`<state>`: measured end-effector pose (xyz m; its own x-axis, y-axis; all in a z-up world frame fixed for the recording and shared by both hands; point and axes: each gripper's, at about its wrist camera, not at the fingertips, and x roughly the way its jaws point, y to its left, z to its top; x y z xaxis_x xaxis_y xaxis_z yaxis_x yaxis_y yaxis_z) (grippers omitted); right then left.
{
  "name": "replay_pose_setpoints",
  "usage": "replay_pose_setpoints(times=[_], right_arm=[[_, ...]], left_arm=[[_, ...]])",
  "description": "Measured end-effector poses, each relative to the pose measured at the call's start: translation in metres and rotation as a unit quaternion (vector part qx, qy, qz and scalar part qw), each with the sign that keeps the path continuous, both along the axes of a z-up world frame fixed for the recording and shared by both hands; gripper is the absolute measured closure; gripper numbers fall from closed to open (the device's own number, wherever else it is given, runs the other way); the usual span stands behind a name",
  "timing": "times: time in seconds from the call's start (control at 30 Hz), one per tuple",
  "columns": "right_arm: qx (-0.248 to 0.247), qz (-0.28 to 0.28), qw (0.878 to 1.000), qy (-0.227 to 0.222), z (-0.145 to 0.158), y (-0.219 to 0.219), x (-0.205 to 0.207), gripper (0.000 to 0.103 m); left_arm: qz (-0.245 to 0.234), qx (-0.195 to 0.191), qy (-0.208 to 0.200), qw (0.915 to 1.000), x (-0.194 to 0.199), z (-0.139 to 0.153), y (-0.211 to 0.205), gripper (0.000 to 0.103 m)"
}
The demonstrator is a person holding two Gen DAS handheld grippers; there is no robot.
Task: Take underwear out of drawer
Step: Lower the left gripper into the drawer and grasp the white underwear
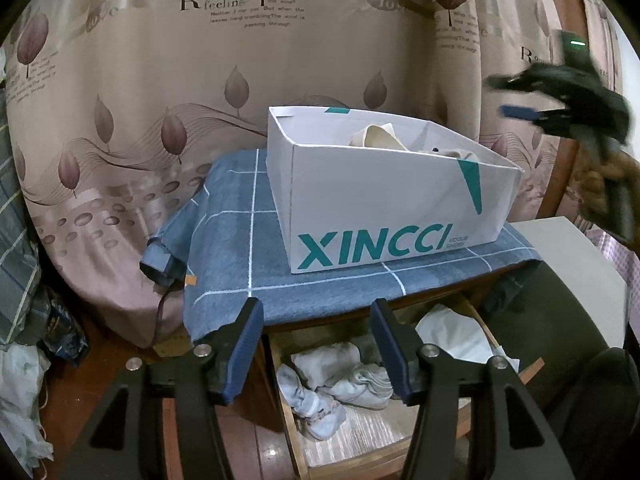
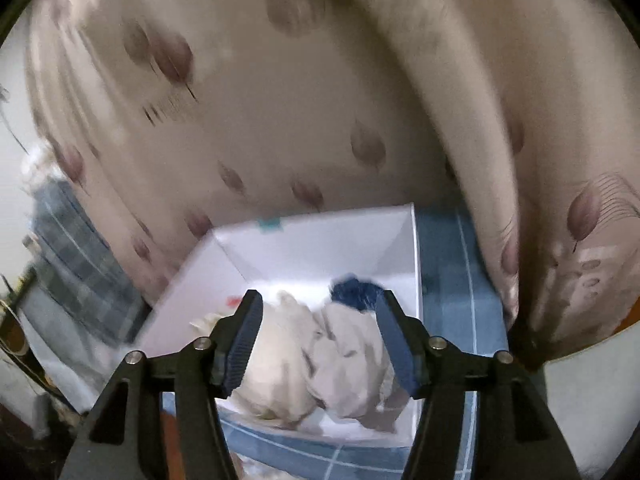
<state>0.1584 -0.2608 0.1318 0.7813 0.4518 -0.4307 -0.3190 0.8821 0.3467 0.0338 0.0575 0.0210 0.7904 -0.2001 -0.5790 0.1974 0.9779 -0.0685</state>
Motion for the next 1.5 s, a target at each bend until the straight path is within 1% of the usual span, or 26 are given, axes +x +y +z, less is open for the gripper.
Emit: replay_pose_setpoints(times=[0.07, 0.13, 0.17, 0.2, 0.27, 0.33, 0.37, 0.43, 0.5, 0.53, 0.57, 0.63, 0.7, 0.73, 0.77, 0.83, 0.9, 0.93, 0.97, 1.0, 1.07, 1.17, 1.23, 1.3, 1.37, 1.5], right_arm=[[0.012, 0.003, 0.999, -0.032, 0.002, -0.012, -0.036, 0.027], [0.011, 0.002, 0.999, -0.042, -0.004, -0.023, -0.064, 0.02], [0.005, -0.001, 0.999, -0.041, -0.013, -0.032, -0.084, 0.019], [0.0, -0.005, 0.999, -0.037, -0.017, -0.035, -0.093, 0.019], [-0.008, -0.025, 0.999, -0.021, -0.037, -0.051, -0.12, 0.019], [0.01, -0.044, 0.999, 0.004, -0.058, -0.073, -0.14, 0.019], [0.02, -0.051, 0.998, 0.014, -0.065, -0.082, -0.146, 0.019], [0.045, -0.067, 0.996, 0.033, -0.08, -0.099, -0.158, 0.019], [0.058, -0.075, 0.995, 0.038, -0.09, -0.108, -0.166, 0.019], [0.064, -0.08, 0.994, 0.039, -0.095, -0.113, -0.169, 0.019], [0.071, -0.081, 0.993, 0.04, -0.098, -0.116, -0.171, 0.019], [0.092, -0.078, 0.992, 0.04, -0.1, -0.124, -0.174, 0.019], [0.098, -0.077, 0.992, 0.032, -0.098, -0.127, -0.176, 0.019], [0.103, -0.074, 0.992, 0.028, -0.099, -0.129, -0.178, 0.019], [0.106, -0.071, 0.991, 0.027, -0.1, -0.13, -0.18, 0.019], [0.114, -0.067, 0.991, 0.022, -0.1, -0.132, -0.184, 0.019], [0.124, -0.059, 0.99, 0.014, -0.1, -0.136, -0.189, 0.019], [0.126, -0.056, 0.99, 0.012, -0.101, -0.137, -0.19, 0.019], [0.13, -0.055, 0.99, 0.009, -0.1, -0.139, -0.193, 0.019], [0.133, -0.054, 0.99, 0.005, -0.1, -0.139, -0.194, 0.019], [0.138, -0.045, 0.989, -0.001, -0.1, -0.141, -0.197, 0.019], [0.153, -0.039, 0.987, -0.007, -0.101, -0.145, -0.199, 0.019], [0.162, -0.037, 0.986, -0.008, -0.101, -0.149, -0.2, 0.019], [0.173, -0.033, 0.984, -0.01, -0.102, -0.152, -0.2, 0.019], [0.183, -0.028, 0.983, -0.01, -0.103, -0.155, -0.2, 0.019], [0.2, -0.018, 0.98, -0.006, -0.105, -0.16, -0.198, 0.019]], left_arm=[[-0.004, 0.0, 0.001, 1.0, -0.001, 0.0, -0.001, 0.046], [-0.013, 0.0, 0.004, 0.9999, -0.001, -0.001, -0.003, 0.046], [-0.023, -0.001, 0.009, 0.9997, -0.001, -0.002, -0.005, 0.046], [-0.036, -0.004, 0.015, 0.9992, 0.0, -0.003, -0.007, 0.046], [-0.062, -0.008, 0.027, 0.9977, 0.001, -0.006, -0.015, 0.046], [-0.107, -0.037, 0.067, 0.9913, 0.006, -0.012, -0.025, 0.045], [-0.131, -0.07, 0.106, 0.9833, 0.011, -0.02, -0.034, 0.045], [-0.131, -0.098, 0.149, 0.9752, 0.017, -0.033, -0.048, 0.045], [-0.129, -0.127, 0.203, 0.9623, 0.025, -0.051, -0.069, 0.045], [-0.129, -0.142, 0.22, 0.9566, 0.028, -0.057, -0.08, 0.045], [-0.124, -0.152, 0.229, 0.9534, 0.03, -0.062, -0.091, 0.045], [-0.107, -0.163, 0.248, 0.9488, 0.037, -0.072, -0.113, 0.045], [-0.102, -0.175, 0.288, 0.9359, 0.046, -0.088, -0.139, 0.045], [-0.09, -0.176, 0.308, 0.9306, 0.05, -0.099, -0.152, 0.045], [-0.084, -0.177, 0.321, 0.9265, 0.053, -0.106, -0.16, 0.045], [-0.074, -0.183, 0.354, 0.9144, 0.062, -0.125, -0.18, 0.045], [-0.061, -0.188, 0.38, 0.9036, 0.068, -0.138, -0.191, 0.045], [-0.053, -0.187, 0.397, 0.8971, 0.071, -0.147, -0.196, 0.045], [-0.042, -0.192, 0.418, 0.8871, 0.075, -0.158, -0.202, 0.045], [-0.039, -0.2, 0.429, 0.8801, 0.077, -0.163, -0.204, 0.045], [-0.029, -0.223, 0.454, 0.8624, 0.082, -0.177, -0.209, 0.045], [-0.007, -0.23, 0.475, 0.8496, 0.086, -0.192, -0.216, 0.045], [0.011, -0.235, 0.491, 0.8385, 0.089, -0.203, -0.217, 0.045], [0.029, -0.255, 0.514, 0.8187, 0.091, -0.215, -0.216, 0.045], [0.043, -0.265, 0.531, 0.8039, 0.092, -0.225, -0.218, 0.045], [0.062, -0.241, 0.553, 0.7953, 0.095, -0.239, -0.23, 0.045]])
